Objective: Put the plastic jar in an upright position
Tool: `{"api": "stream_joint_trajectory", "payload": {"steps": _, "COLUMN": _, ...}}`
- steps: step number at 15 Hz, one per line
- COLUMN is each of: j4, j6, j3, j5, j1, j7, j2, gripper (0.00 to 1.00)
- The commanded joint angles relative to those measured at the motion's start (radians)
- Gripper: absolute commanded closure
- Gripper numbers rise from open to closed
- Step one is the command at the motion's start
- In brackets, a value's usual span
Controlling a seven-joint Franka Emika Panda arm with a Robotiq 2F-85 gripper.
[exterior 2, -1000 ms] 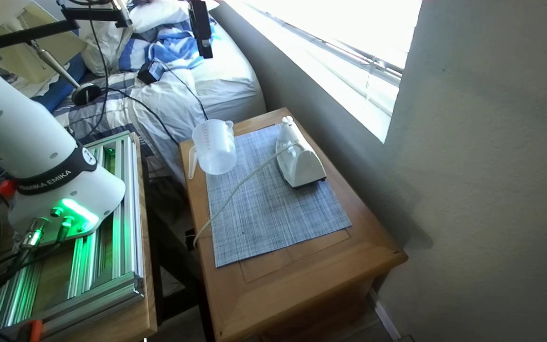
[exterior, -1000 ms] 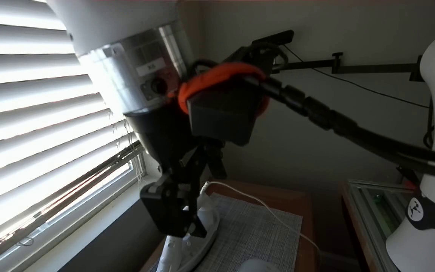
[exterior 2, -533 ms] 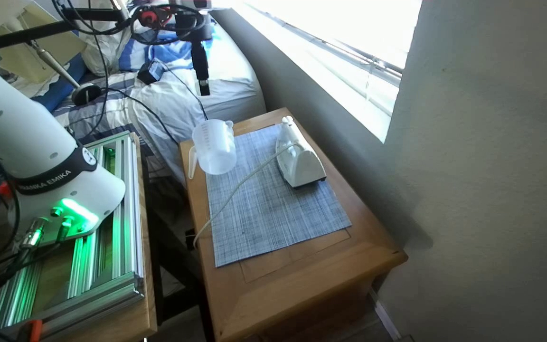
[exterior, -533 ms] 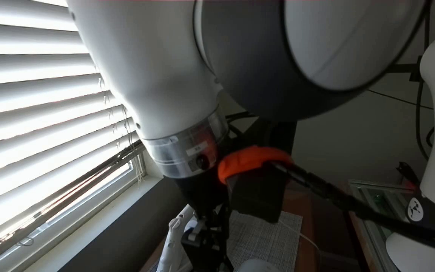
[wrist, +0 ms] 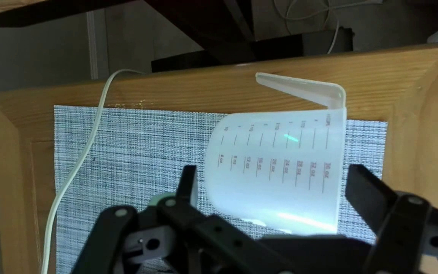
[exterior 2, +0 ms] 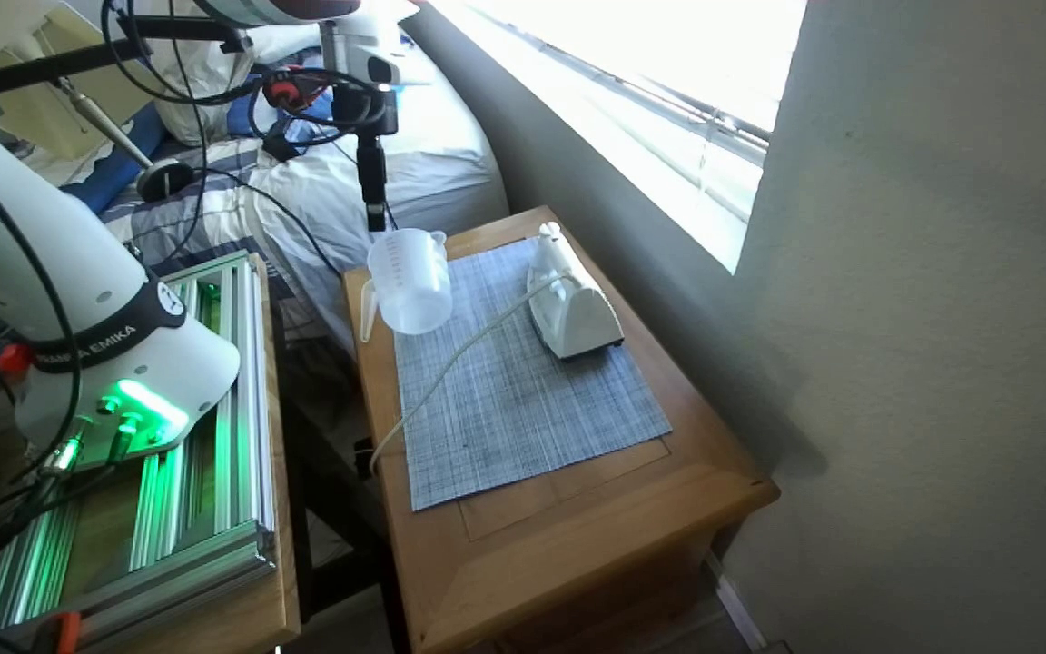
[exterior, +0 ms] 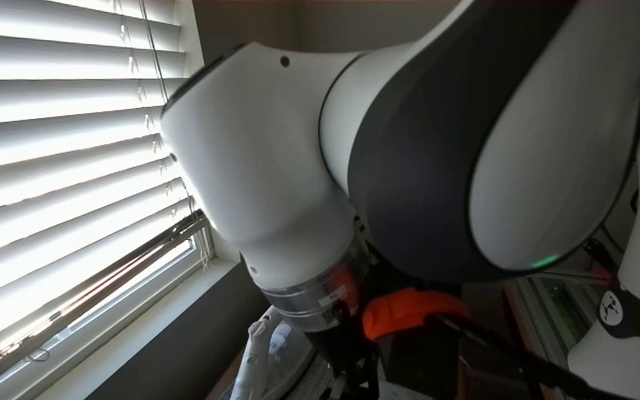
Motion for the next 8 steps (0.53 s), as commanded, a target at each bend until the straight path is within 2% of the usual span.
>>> {"api": "stream_joint_trajectory", "payload": {"steps": 1, "j4": 0.021, "j6": 0.019, "j3": -0.014, "j5": -0.050, "j1": 0.046, "j7": 0.092, "j2": 0.063, "gripper": 0.00}}
{"api": "stream_joint_trajectory", "payload": {"steps": 8, "j4": 0.040, "j6": 0.038, "j3": -0.038, "j5": -0.048, "j1": 0.080, "j7": 0.173, "j2": 0.123, "gripper": 0.00}}
